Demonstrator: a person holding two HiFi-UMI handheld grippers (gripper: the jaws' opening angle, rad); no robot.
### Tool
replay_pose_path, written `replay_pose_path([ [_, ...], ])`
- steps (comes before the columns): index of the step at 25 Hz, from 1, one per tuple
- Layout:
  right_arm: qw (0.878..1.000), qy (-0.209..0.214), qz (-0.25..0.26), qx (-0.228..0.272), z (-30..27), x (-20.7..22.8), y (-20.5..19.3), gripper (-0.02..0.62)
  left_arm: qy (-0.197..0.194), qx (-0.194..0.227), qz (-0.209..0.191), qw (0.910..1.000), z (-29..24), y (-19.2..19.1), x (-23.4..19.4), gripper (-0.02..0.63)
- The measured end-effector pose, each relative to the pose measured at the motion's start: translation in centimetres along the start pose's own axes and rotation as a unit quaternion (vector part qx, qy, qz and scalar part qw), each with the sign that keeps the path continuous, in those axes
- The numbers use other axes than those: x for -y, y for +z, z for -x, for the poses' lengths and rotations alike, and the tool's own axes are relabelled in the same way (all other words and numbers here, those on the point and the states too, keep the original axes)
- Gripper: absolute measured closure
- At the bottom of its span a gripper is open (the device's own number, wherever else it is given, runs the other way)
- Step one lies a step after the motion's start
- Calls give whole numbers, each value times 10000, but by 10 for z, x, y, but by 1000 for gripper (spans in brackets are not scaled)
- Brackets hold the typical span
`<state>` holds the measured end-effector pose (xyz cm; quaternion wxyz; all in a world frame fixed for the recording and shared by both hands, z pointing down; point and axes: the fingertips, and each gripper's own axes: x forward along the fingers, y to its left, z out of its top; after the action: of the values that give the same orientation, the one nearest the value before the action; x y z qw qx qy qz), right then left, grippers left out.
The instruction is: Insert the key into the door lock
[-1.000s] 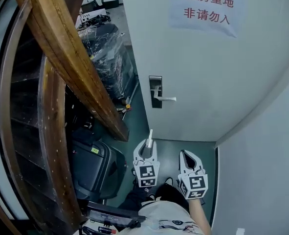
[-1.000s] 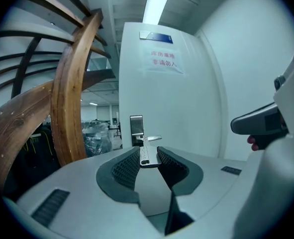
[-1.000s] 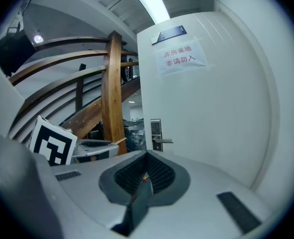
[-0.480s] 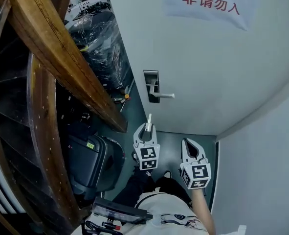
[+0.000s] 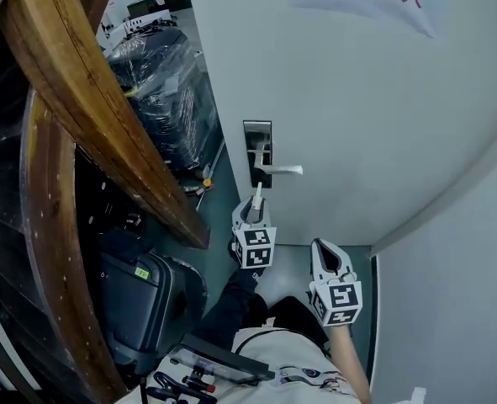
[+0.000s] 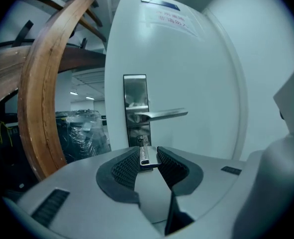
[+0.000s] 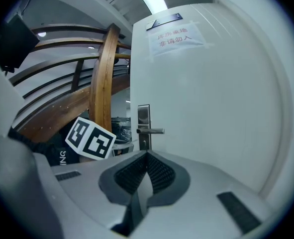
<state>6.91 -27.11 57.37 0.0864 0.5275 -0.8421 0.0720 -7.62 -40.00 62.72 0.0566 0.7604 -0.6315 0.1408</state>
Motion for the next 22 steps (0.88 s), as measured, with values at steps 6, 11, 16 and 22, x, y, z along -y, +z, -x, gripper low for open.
replay_pose_path([
  [6, 9999, -131, 81, -34, -18, 4, -24, 589, -74, 50, 34, 10000, -33, -13, -10, 488],
  [11, 9998, -126, 166, -67, -26, 3, -25, 589, -144, 23, 92, 9999, -50, -14, -11, 488],
  [16, 9997, -146, 144, -137, -32, 7, -31, 589, -145, 21, 170, 9997, -61, -11, -11, 488],
  [22, 9998, -110, 84, -153, -37, 6, -37, 589, -125, 0, 196, 9997, -63, -16, -11, 488],
])
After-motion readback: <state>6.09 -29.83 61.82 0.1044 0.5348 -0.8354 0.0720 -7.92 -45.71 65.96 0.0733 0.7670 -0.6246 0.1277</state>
